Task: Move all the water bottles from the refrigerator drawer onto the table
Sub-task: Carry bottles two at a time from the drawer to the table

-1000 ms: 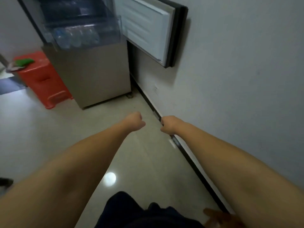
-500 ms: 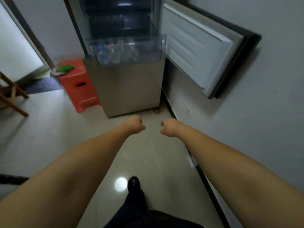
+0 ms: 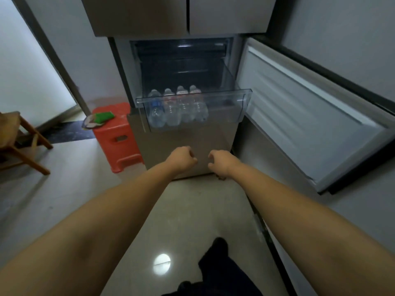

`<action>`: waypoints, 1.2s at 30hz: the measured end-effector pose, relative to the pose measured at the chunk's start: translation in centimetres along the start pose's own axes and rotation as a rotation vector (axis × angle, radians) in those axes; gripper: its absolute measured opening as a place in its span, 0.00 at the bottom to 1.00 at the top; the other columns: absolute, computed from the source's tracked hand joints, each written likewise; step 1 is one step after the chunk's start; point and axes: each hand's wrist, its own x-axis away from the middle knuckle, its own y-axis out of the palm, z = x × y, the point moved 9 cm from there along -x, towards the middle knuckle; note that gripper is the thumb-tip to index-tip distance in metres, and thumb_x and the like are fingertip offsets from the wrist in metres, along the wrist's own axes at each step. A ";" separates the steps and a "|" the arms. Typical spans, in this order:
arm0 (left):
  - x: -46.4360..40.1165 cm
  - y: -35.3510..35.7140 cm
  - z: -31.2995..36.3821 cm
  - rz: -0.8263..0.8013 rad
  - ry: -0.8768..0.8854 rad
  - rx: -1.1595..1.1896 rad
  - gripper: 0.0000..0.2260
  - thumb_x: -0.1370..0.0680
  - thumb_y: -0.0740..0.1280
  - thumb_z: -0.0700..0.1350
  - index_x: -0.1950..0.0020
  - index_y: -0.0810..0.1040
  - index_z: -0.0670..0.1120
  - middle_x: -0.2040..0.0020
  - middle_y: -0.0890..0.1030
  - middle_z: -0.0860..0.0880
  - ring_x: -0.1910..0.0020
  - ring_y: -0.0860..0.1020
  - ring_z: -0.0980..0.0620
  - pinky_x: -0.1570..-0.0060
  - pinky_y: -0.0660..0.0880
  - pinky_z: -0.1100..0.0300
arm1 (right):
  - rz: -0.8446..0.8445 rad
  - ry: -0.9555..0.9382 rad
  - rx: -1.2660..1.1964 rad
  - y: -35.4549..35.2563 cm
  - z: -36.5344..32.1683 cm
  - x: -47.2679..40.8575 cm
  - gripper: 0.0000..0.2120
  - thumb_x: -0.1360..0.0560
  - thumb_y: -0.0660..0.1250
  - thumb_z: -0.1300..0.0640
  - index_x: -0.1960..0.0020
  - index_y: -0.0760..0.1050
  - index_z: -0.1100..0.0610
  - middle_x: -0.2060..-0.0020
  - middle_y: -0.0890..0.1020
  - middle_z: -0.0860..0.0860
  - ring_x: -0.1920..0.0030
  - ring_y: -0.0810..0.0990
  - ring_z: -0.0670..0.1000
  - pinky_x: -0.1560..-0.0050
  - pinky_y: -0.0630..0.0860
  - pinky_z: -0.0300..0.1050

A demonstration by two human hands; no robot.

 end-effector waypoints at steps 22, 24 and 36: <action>-28.2 -12.7 1.3 0.137 -0.261 0.079 0.13 0.21 0.63 0.45 0.41 0.78 0.40 0.45 0.80 0.42 0.46 0.78 0.44 0.47 0.73 0.55 | 0.223 -0.206 0.008 -19.7 -1.7 -27.0 0.13 0.22 0.59 0.57 0.41 0.77 0.57 0.43 0.81 0.57 0.43 0.79 0.58 0.47 0.75 0.48; -30.1 -11.3 0.0 0.016 -0.340 0.024 0.20 0.21 0.61 0.52 0.35 0.75 0.39 0.37 0.77 0.41 0.38 0.76 0.42 0.43 0.72 0.54 | 0.106 -0.157 -0.017 -18.4 -1.5 -29.0 0.15 0.21 0.59 0.55 0.36 0.73 0.58 0.38 0.78 0.59 0.40 0.77 0.59 0.42 0.73 0.49; -37.7 -8.3 -3.4 -0.234 -0.458 -0.090 0.28 0.22 0.50 0.59 0.24 0.54 0.50 0.26 0.66 0.45 0.26 0.60 0.42 0.29 0.52 0.42 | -0.275 -0.007 -0.162 -13.0 -1.9 -37.4 0.22 0.23 0.65 0.55 0.32 0.69 0.62 0.39 0.75 0.59 0.44 0.77 0.57 0.47 0.74 0.46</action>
